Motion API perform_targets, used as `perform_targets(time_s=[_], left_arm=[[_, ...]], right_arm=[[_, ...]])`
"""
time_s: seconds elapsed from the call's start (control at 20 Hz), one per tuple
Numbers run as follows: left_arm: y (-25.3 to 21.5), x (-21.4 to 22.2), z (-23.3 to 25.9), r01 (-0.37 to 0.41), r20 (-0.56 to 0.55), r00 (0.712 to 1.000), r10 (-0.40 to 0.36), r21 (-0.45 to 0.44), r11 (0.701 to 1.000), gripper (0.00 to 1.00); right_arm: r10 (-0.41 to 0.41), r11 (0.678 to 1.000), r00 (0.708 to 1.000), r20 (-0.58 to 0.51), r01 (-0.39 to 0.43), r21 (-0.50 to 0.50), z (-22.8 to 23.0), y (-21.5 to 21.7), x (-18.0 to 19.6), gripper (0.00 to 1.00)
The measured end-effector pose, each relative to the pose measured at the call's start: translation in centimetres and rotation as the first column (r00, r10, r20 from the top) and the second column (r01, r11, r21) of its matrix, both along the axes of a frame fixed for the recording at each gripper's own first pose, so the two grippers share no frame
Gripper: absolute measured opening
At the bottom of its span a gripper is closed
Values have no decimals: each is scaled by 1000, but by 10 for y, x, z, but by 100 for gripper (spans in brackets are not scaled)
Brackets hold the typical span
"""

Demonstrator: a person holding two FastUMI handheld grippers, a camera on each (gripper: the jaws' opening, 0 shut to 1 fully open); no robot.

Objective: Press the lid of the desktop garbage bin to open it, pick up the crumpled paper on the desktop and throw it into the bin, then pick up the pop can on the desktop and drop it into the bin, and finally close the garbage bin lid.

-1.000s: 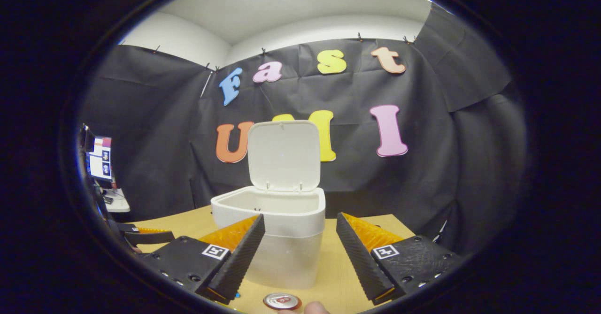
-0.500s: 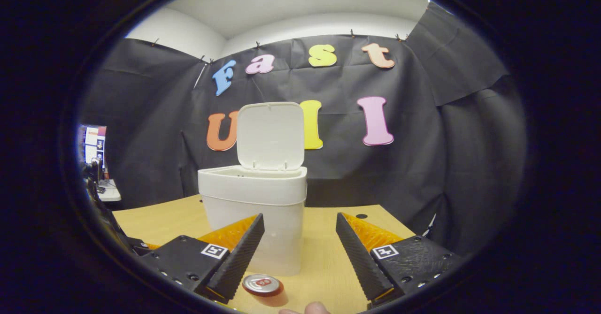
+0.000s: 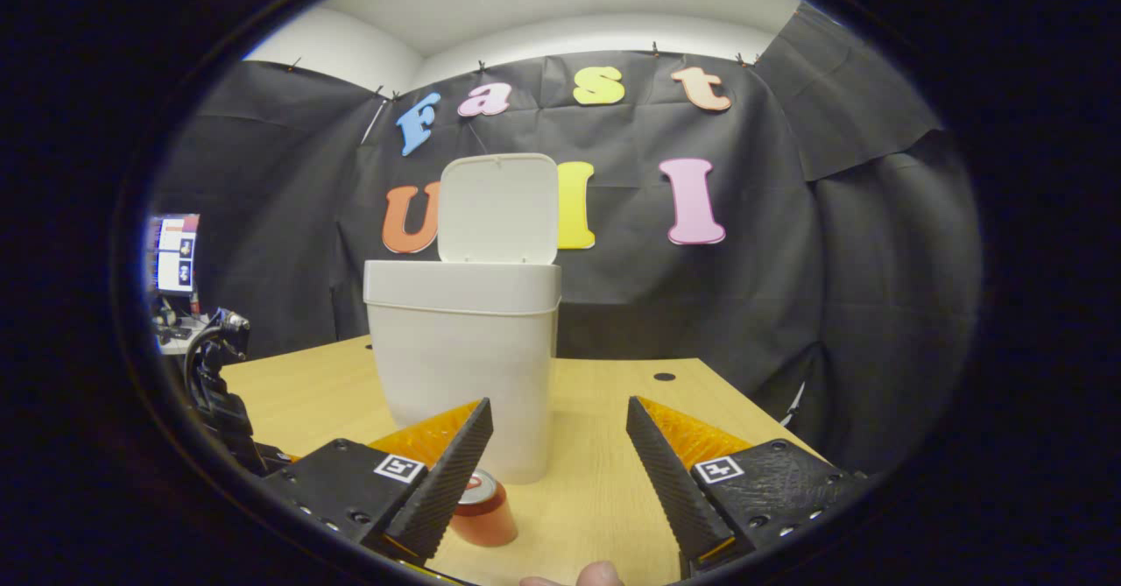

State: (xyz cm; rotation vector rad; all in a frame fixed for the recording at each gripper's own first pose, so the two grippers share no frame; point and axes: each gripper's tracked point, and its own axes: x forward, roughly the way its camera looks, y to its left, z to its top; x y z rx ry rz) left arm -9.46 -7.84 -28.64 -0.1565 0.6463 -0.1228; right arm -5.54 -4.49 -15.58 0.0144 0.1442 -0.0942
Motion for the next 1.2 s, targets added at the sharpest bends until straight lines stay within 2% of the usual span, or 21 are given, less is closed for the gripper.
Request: perform_targets(time_s=[0.1,0.35,0.55,0.7,0.8,0.9,1.2], left_arm=[[3,2,-8,-4,-14,1000,4,12,1000,94],[6,10,-10,-12,-4,1000,12,41,999,89],[10,10,-14,-11,1,1000,11,120,993,84],[11,11,-12,-13,14,1000,11,131,991,72],[10,12,-11,-19,16,1000,17,132,991,71],[9,13,-12,-29,20,999,27,127,991,54],[11,14,-7,-13,46,999,6,141,990,37]], right_arm=[[-21,1000,1000,1,21,-12,-5,-7,-2,98],[-25,1000,1000,-16,25,8,-20,-9,-4,96],[-10,1000,999,-34,11,28,-30,-4,-5,96],[-10,1000,999,-43,12,28,-36,-4,-8,96],[-18,999,999,-44,19,25,-37,-5,-10,96],[-26,1000,999,-37,26,9,-38,-5,-12,96],[-11,999,999,-31,12,37,-37,8,-13,96]])
